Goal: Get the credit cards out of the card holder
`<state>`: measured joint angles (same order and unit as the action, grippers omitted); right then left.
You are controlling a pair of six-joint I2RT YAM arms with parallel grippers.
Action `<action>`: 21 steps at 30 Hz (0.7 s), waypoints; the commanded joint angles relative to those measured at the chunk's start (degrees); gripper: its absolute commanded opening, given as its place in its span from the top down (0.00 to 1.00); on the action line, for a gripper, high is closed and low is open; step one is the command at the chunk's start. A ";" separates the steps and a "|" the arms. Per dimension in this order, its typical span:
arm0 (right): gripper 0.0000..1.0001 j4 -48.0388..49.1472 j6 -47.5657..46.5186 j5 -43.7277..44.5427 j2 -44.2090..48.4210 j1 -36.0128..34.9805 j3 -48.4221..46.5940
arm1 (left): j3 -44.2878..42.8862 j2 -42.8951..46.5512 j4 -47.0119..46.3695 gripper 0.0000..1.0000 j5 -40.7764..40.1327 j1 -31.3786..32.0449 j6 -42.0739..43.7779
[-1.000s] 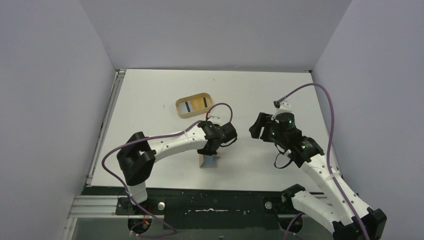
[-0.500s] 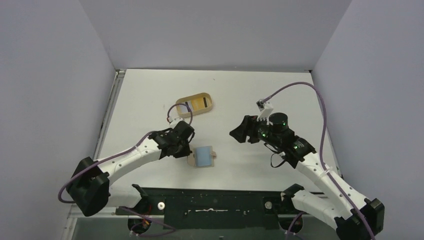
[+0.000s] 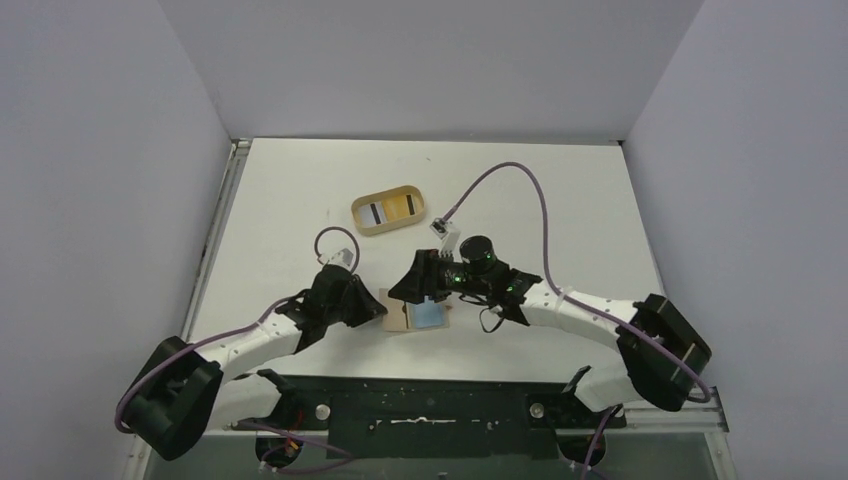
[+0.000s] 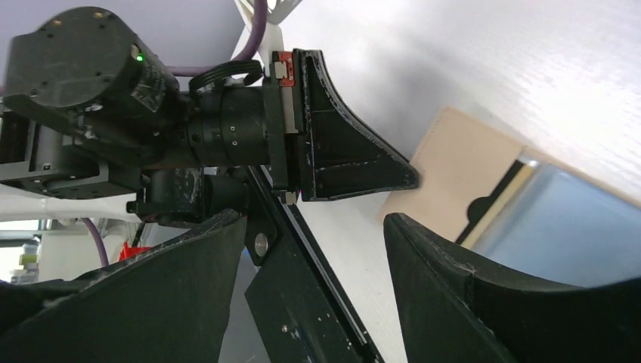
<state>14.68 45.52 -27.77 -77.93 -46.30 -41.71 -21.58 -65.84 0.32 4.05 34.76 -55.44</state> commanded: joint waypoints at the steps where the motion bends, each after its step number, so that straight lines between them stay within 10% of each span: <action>1: 0.31 11.88 3.39 -0.24 -5.41 -2.47 -0.04 | 2.81 -2.92 -15.80 1.00 3.80 -0.77 -1.63; 21: 0.29 -4.91 -2.54 16.29 -16.27 -5.07 -3.53 | 6.18 -12.05 -13.31 1.00 0.97 -2.68 0.60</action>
<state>10.31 44.69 -16.29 -92.53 -50.72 -42.96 -15.75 -75.02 -18.09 8.10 32.51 -57.69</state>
